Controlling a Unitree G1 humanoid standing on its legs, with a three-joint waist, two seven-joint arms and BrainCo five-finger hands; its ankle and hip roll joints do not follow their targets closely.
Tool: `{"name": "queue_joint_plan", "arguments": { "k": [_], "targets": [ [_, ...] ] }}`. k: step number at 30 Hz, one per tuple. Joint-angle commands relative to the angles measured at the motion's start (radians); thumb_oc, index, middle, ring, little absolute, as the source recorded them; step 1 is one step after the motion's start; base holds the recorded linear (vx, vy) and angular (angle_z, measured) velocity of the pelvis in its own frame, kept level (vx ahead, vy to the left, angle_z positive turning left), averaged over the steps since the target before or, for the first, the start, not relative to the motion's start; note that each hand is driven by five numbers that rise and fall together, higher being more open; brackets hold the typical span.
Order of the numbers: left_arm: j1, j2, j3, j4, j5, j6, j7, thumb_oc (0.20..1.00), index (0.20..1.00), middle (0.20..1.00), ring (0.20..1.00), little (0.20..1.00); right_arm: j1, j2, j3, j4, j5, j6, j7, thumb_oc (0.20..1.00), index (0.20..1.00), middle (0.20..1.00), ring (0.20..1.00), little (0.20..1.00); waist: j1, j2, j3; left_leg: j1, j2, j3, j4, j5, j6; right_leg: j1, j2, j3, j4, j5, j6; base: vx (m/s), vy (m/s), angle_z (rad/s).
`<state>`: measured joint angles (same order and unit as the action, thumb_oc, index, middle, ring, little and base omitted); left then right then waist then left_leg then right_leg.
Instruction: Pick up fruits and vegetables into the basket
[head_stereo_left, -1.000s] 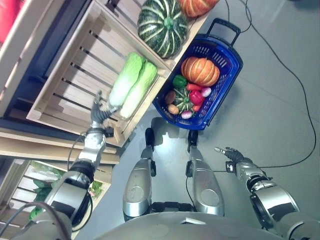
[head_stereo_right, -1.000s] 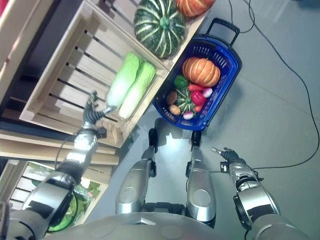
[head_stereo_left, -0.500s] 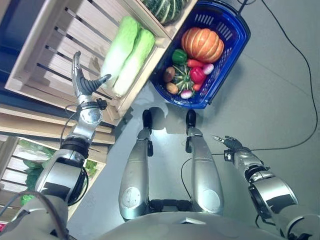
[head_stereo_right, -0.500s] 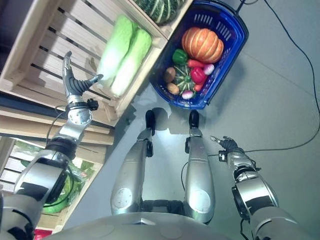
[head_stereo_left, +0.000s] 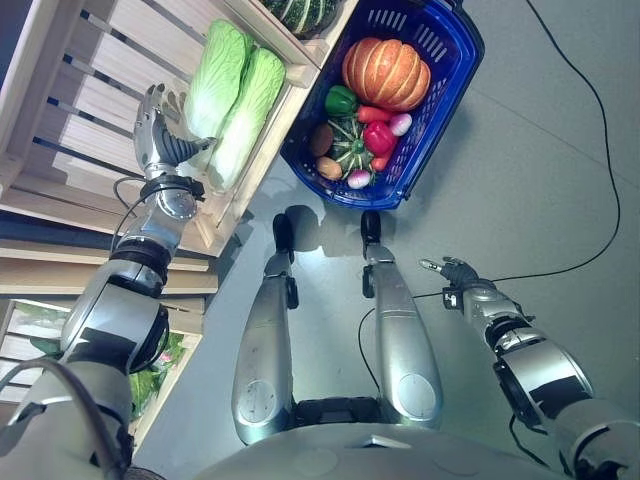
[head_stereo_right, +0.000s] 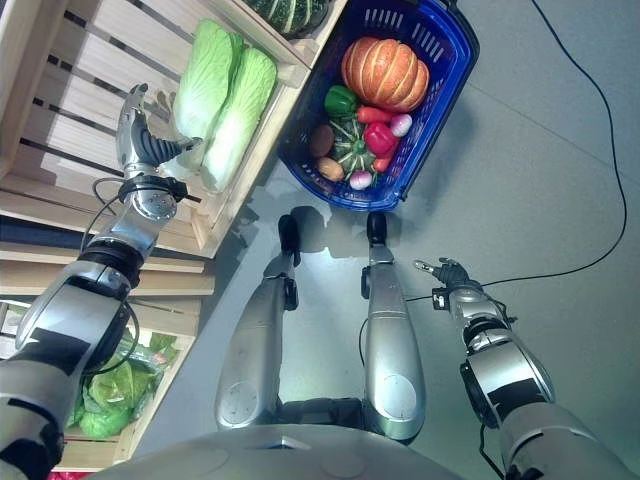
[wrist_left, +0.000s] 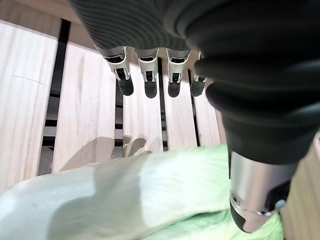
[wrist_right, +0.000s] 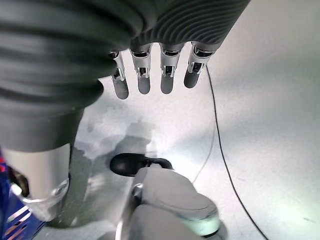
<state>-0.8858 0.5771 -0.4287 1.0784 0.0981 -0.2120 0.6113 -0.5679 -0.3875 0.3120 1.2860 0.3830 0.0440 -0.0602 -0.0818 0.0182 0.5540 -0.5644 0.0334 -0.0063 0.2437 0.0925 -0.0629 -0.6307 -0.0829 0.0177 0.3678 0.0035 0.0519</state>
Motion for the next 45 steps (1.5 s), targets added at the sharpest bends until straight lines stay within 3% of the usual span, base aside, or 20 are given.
{"name": "queue_joint_plan", "arguments": {
  "k": [1,7,15,45],
  "targets": [
    [-0.036,0.064,0.009,0.049,0.002,0.035,-0.014,1.000,1.000,1.000,1.000,1.000,0.047,-0.026,0.031,-0.005,0.032,0.010,0.002,1.000,1.000,1.000,1.000,1.000,-0.003,-0.032,-0.034,-0.062,-0.040,0.017,0.144,-0.131,0.023,-0.001,0.025,-0.010,0.006,-0.025,-0.008,0.00,0.000,0.00],
    [-0.059,0.046,-0.001,0.144,-0.023,0.103,-0.061,1.000,1.000,1.000,1.000,1.000,0.027,-0.027,0.041,0.000,0.029,0.018,0.005,1.000,1.000,1.000,1.000,1.000,-0.014,-0.032,-0.034,-0.071,-0.039,0.018,0.149,-0.128,0.020,-0.013,0.029,-0.010,0.016,-0.028,-0.010,0.01,0.001,0.00],
    [-0.071,0.037,0.011,0.229,-0.109,0.137,-0.126,1.000,1.000,1.000,1.000,1.000,0.000,-0.033,0.054,0.005,0.028,0.025,0.011,1.000,1.000,1.000,1.000,1.000,-0.022,-0.034,-0.034,-0.080,-0.036,0.020,0.144,-0.118,0.016,-0.023,0.032,-0.008,0.012,-0.024,-0.009,0.01,0.008,-0.03],
    [-0.128,0.011,0.013,0.344,-0.238,0.184,-0.249,1.000,1.000,1.000,1.000,1.000,-0.048,-0.038,0.082,-0.001,0.047,0.043,0.016,1.000,1.000,1.000,1.000,1.000,-0.032,-0.059,-0.034,-0.144,-0.030,0.025,0.149,-0.106,0.008,-0.090,0.048,-0.009,0.025,-0.018,-0.003,0.00,0.002,-0.01]
  ]
}}
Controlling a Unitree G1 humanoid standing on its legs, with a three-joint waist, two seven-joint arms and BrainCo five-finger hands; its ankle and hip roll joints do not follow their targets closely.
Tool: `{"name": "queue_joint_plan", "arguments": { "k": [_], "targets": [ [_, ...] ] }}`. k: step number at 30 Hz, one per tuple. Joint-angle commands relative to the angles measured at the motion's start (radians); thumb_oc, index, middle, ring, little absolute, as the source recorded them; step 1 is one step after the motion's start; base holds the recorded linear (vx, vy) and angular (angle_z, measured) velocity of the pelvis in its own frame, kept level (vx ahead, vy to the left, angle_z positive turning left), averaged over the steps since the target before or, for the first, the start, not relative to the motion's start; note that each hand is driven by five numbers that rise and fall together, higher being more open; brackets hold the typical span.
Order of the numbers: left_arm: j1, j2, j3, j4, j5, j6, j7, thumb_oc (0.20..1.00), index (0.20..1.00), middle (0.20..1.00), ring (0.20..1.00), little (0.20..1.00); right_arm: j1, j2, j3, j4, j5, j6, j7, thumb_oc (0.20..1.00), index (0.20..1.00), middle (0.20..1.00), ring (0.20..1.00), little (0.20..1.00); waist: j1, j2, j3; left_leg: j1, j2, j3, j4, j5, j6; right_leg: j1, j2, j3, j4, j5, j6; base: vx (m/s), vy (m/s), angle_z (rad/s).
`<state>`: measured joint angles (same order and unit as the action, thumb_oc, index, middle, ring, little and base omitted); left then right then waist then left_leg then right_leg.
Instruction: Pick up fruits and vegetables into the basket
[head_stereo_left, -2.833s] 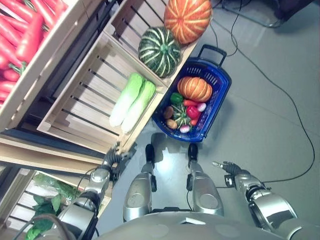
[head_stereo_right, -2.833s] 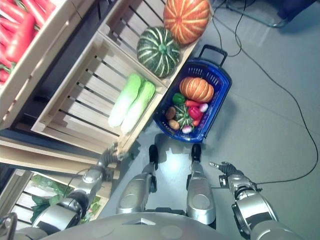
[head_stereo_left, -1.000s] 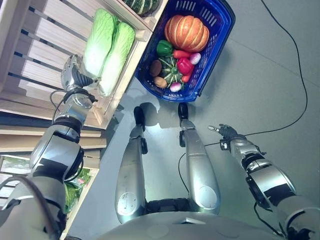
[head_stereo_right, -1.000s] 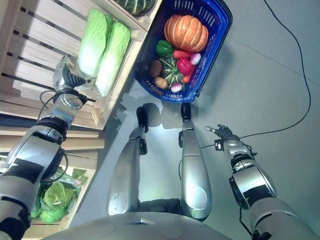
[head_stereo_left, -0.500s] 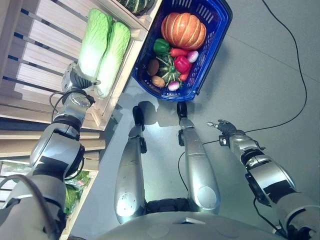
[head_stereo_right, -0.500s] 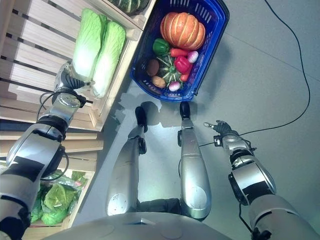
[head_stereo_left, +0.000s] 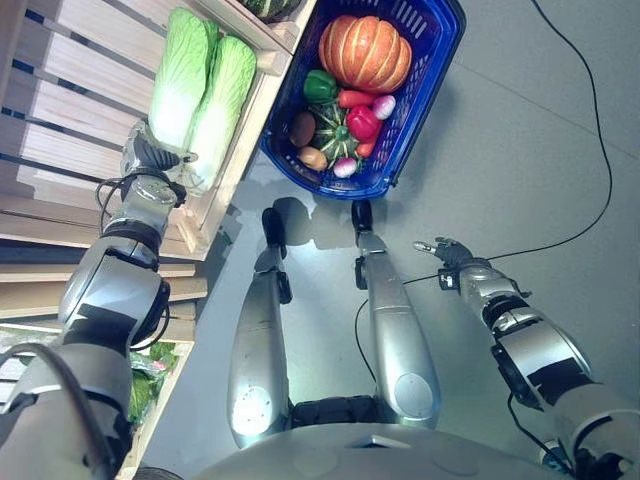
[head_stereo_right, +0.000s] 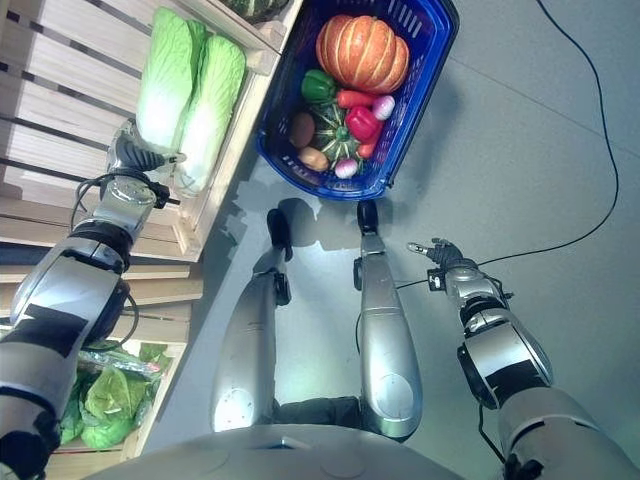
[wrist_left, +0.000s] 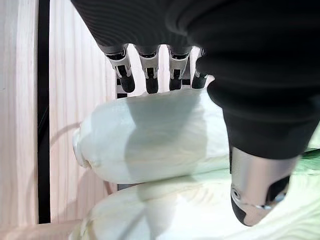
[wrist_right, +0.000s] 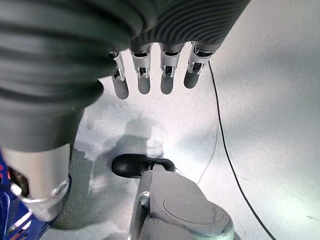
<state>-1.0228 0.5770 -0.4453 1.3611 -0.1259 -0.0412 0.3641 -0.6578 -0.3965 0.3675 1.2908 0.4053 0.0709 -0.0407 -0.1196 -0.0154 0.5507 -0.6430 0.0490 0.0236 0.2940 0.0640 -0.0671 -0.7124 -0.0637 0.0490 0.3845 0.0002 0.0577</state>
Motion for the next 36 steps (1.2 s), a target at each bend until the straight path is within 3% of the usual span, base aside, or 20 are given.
{"name": "queue_joint_plan", "arguments": {
  "k": [1,15,19,36],
  "targets": [
    [0.009,0.011,0.031,0.066,-0.016,0.017,0.003,1.000,1.000,1.000,1.000,1.000,0.040,-0.028,0.028,-0.005,0.026,0.016,-0.004,1.000,1.000,1.000,1.000,1.000,0.006,-0.027,-0.031,-0.068,-0.046,-0.005,0.101,-0.078,0.012,-0.009,0.029,-0.040,0.008,-0.014,-0.009,0.00,0.000,0.00],
    [-0.011,0.000,0.040,0.095,-0.013,0.095,0.029,1.000,1.000,1.000,1.000,1.000,0.023,-0.024,0.040,-0.002,0.040,0.024,-0.004,1.000,1.000,1.000,1.000,1.000,0.005,-0.035,-0.031,-0.090,-0.046,-0.009,0.104,-0.076,0.009,-0.034,0.031,-0.040,0.007,-0.008,-0.006,0.00,0.000,0.00],
    [-0.019,-0.006,0.033,0.100,0.000,0.109,0.007,0.200,0.200,0.200,0.200,0.200,0.013,-0.026,0.043,-0.002,0.042,0.026,-0.003,1.000,1.000,1.000,1.000,1.000,0.003,-0.037,-0.031,-0.095,-0.045,-0.007,0.102,-0.074,0.007,-0.039,0.031,-0.040,0.004,-0.005,-0.005,0.00,0.000,0.00],
    [-0.015,-0.009,0.016,0.092,-0.027,0.078,-0.039,0.200,0.200,0.200,0.200,0.200,0.007,-0.034,0.047,0.001,0.044,0.017,0.005,1.000,1.000,1.000,1.000,1.000,0.003,-0.035,-0.031,-0.093,-0.048,-0.004,0.083,-0.064,0.006,-0.039,0.032,-0.041,-0.014,0.004,-0.002,0.00,0.000,0.00]
  ]
}}
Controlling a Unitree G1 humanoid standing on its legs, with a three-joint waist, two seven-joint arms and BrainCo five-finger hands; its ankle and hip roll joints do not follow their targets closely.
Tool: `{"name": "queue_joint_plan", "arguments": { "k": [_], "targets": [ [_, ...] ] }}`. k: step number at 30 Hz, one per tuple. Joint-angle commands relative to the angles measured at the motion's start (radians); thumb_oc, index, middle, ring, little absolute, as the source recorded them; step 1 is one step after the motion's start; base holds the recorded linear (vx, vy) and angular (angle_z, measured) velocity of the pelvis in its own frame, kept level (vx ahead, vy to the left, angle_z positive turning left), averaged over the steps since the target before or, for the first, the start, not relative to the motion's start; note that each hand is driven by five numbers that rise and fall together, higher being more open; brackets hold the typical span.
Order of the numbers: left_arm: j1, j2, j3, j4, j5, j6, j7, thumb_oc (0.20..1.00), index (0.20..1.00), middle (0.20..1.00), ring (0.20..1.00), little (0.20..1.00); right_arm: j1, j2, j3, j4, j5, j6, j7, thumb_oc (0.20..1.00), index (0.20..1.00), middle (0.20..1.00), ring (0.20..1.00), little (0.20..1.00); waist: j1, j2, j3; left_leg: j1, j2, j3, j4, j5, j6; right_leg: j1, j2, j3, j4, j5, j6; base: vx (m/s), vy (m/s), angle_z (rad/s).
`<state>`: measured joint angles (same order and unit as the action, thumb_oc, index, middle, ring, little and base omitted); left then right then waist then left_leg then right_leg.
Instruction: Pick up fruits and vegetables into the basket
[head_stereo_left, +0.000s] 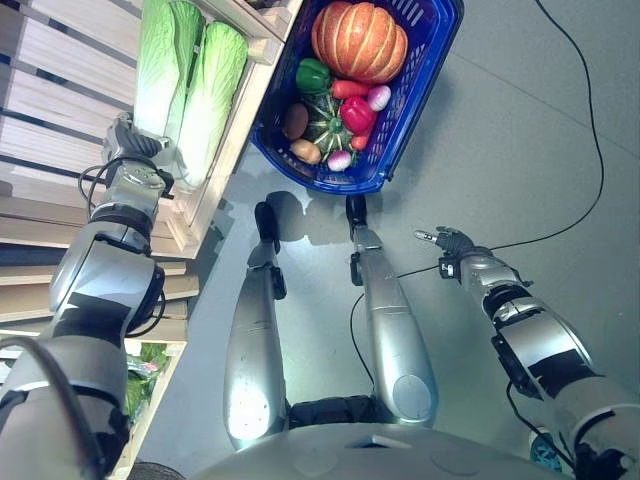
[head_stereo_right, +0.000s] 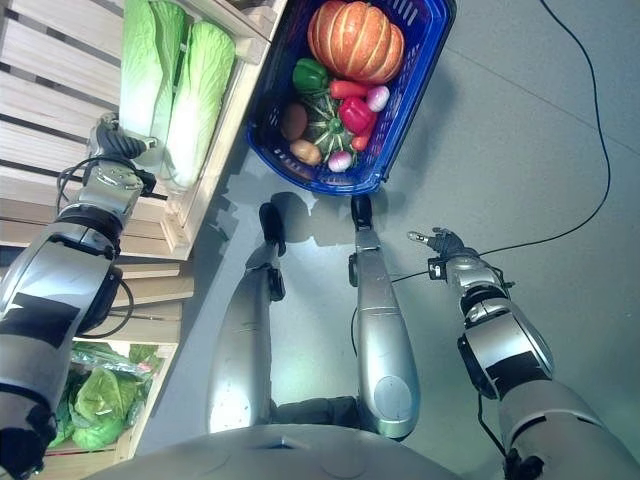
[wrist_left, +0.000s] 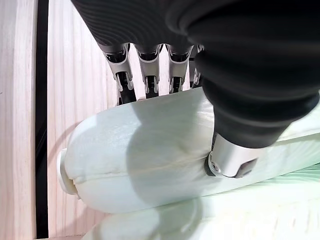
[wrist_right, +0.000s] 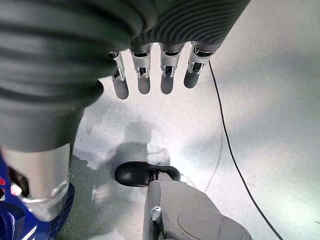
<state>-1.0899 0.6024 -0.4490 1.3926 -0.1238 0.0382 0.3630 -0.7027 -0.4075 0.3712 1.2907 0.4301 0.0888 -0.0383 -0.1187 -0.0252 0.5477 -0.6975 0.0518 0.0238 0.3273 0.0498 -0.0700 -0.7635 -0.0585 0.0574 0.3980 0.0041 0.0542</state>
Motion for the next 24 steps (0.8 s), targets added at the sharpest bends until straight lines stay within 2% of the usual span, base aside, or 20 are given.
{"name": "queue_joint_plan", "arguments": {
  "k": [1,4,10,11,12,17,24],
  "targets": [
    [0.051,-0.035,0.020,0.060,-0.037,-0.002,-0.040,0.200,0.200,0.200,0.200,0.200,0.052,-0.022,0.043,0.001,0.020,-0.001,0.002,1.000,1.000,1.000,1.000,1.000,0.002,-0.025,-0.028,-0.037,-0.051,-0.004,0.049,-0.049,0.008,0.014,0.027,-0.050,-0.028,0.001,0.002,0.00,0.000,0.00],
    [0.059,-0.036,0.027,0.055,-0.061,-0.025,-0.035,0.200,0.200,0.200,0.200,0.200,0.054,-0.019,0.042,0.000,0.023,-0.005,-0.001,1.000,1.000,1.000,1.000,1.000,0.003,-0.021,-0.028,-0.028,-0.053,-0.005,0.040,-0.047,0.008,0.023,0.026,-0.050,-0.034,0.002,0.003,0.00,0.000,0.00],
    [0.085,-0.023,0.070,0.029,-0.149,-0.159,-0.006,0.200,0.200,0.200,0.200,0.200,0.061,-0.021,0.032,-0.001,0.034,-0.016,-0.009,1.000,1.000,1.000,1.000,1.000,0.009,-0.016,-0.028,-0.012,-0.056,-0.005,0.022,-0.038,0.007,0.039,0.026,-0.053,-0.047,0.007,0.002,0.00,0.000,0.00],
    [0.099,-0.019,0.084,0.008,-0.172,-0.206,-0.005,0.200,0.200,0.200,0.200,0.200,0.067,-0.024,0.027,-0.003,0.036,-0.019,-0.010,1.000,1.000,1.000,1.000,1.000,0.013,-0.015,-0.028,-0.007,-0.055,-0.005,0.024,-0.044,0.006,0.045,0.026,-0.054,-0.044,0.001,0.002,0.00,0.000,0.00],
    [0.105,-0.017,0.091,-0.006,-0.188,-0.227,-0.002,0.200,0.200,0.200,0.200,0.200,0.070,-0.025,0.026,-0.005,0.040,-0.021,-0.011,1.000,1.000,1.000,1.000,1.000,0.014,-0.014,-0.028,-0.006,-0.055,-0.006,0.023,-0.044,0.005,0.046,0.026,-0.055,-0.045,0.001,0.002,0.00,0.000,0.00],
    [0.147,-0.011,0.128,-0.104,-0.223,-0.288,0.021,0.200,0.200,0.200,0.200,0.200,0.097,-0.025,0.007,-0.019,0.047,-0.038,-0.023,1.000,1.000,1.000,1.000,1.000,0.025,-0.008,-0.028,0.002,-0.061,-0.013,0.015,-0.045,0.006,0.057,0.025,-0.059,-0.053,-0.003,0.001,-0.01,-0.024,0.02],
    [0.195,-0.004,0.177,-0.196,-0.239,-0.337,0.051,0.200,0.200,0.200,0.200,0.200,0.112,-0.030,-0.019,-0.028,0.054,-0.050,-0.028,1.000,1.000,1.000,1.000,1.000,0.042,0.003,-0.028,0.002,-0.067,-0.023,0.007,-0.041,0.011,0.061,0.022,-0.071,-0.054,-0.008,-0.003,-0.01,-0.021,0.03]
  ]
}}
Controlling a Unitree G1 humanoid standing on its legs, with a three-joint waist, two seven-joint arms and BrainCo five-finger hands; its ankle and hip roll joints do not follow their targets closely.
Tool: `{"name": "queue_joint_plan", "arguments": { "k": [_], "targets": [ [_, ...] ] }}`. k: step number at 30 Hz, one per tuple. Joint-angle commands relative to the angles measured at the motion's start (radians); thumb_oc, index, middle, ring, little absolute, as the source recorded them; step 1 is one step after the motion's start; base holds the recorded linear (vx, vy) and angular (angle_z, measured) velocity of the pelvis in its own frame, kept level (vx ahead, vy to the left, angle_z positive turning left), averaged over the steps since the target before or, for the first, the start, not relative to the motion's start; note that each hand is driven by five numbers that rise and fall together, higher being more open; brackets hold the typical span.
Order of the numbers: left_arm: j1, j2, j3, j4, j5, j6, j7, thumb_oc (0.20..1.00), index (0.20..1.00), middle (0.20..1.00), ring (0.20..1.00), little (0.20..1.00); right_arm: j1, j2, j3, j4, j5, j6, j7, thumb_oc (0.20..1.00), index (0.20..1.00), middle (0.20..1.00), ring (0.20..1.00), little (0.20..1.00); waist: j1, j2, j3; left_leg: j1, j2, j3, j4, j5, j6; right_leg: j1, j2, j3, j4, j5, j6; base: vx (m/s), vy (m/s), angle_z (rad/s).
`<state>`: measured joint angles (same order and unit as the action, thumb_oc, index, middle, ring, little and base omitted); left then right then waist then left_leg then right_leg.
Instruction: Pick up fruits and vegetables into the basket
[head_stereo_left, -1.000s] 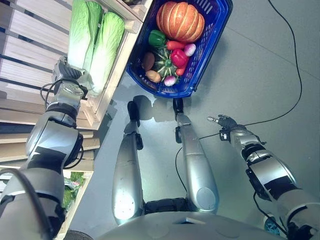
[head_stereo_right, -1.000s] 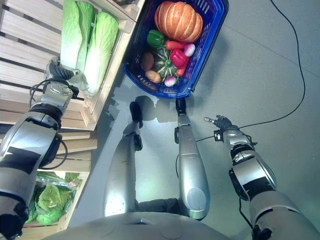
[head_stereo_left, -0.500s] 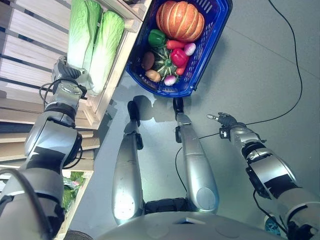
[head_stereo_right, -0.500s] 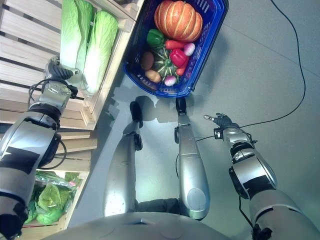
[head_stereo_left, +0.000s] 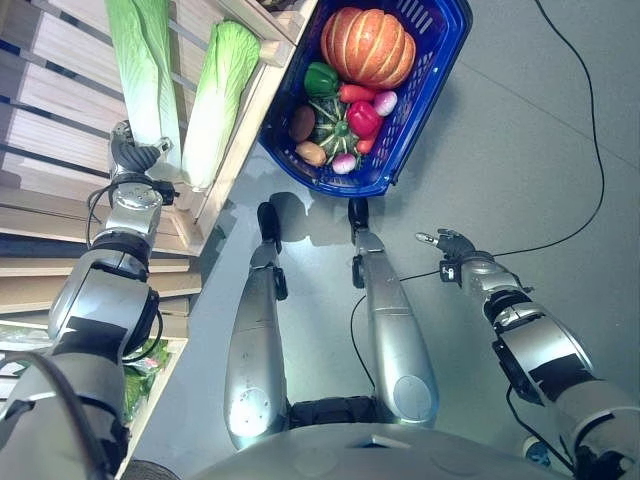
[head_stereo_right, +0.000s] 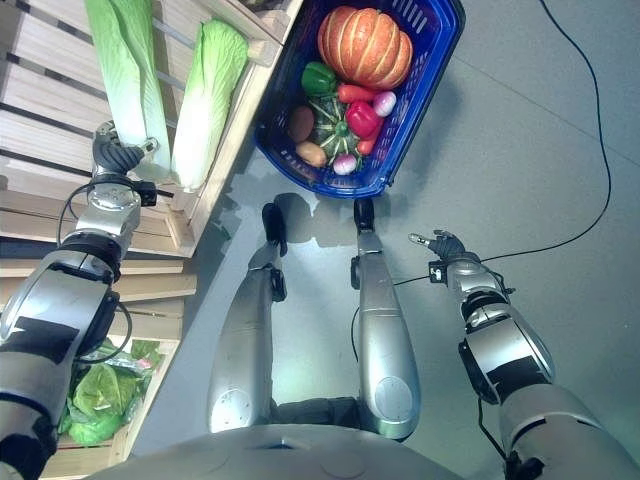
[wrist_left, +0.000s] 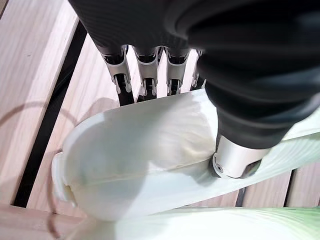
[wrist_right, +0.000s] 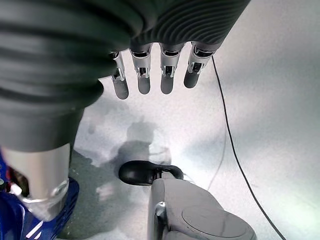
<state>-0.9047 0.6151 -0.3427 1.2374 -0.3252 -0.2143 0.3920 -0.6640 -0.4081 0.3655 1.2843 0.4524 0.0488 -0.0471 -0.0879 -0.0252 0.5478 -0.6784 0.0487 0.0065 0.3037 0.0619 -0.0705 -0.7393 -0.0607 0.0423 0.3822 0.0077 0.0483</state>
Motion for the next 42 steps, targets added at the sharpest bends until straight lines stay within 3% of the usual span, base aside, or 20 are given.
{"name": "queue_joint_plan", "arguments": {
  "k": [1,10,19,30,42],
  "targets": [
    [0.014,-0.017,0.074,-0.055,-0.038,-0.090,0.026,0.200,0.200,0.200,0.200,0.200,0.074,-0.030,-0.016,-0.022,0.032,-0.010,-0.018,1.000,1.000,1.000,1.000,1.000,0.013,0.004,-0.028,-0.015,-0.064,-0.006,0.029,-0.053,0.012,0.038,0.024,-0.058,-0.038,-0.012,0.002,0.00,0.000,0.00],
    [0.082,-0.022,0.090,-0.198,-0.036,-0.160,0.047,0.200,0.200,0.200,0.200,0.200,0.104,-0.031,-0.042,-0.045,0.050,-0.036,-0.043,1.000,1.000,1.000,1.000,1.000,0.028,0.012,-0.028,-0.012,-0.067,-0.010,0.027,-0.055,0.016,0.044,0.022,-0.065,-0.040,-0.015,0.000,0.00,-0.006,0.02],
    [0.159,-0.033,0.081,-0.384,0.026,-0.216,0.091,0.200,0.200,0.200,0.200,0.200,0.122,-0.041,-0.088,-0.090,0.090,-0.106,-0.072,1.000,1.000,1.000,1.000,1.000,0.046,0.022,-0.028,-0.009,-0.071,-0.013,0.029,-0.064,0.021,0.050,0.018,-0.072,-0.037,-0.020,0.002,0.00,-0.007,0.02],
    [0.166,-0.015,0.051,-0.545,0.226,-0.203,0.156,0.200,0.200,0.200,0.200,0.200,0.119,-0.058,-0.132,-0.211,0.156,-0.196,-0.117,1.000,1.000,1.000,1.000,1.000,0.054,0.027,-0.028,-0.007,-0.072,-0.012,0.021,-0.059,0.022,0.053,0.014,-0.081,-0.039,-0.012,0.005,0.00,0.000,0.00],
    [0.169,0.039,-0.017,-0.627,0.384,-0.202,0.163,0.200,0.200,0.200,0.200,0.200,0.127,-0.080,-0.190,-0.395,0.215,-0.308,-0.241,1.000,1.000,1.000,1.000,1.000,0.044,0.029,-0.028,0.004,-0.069,-0.002,0.005,-0.054,0.021,0.055,0.012,-0.081,-0.050,-0.001,0.012,0.00,0.000,0.00]
  ]
}}
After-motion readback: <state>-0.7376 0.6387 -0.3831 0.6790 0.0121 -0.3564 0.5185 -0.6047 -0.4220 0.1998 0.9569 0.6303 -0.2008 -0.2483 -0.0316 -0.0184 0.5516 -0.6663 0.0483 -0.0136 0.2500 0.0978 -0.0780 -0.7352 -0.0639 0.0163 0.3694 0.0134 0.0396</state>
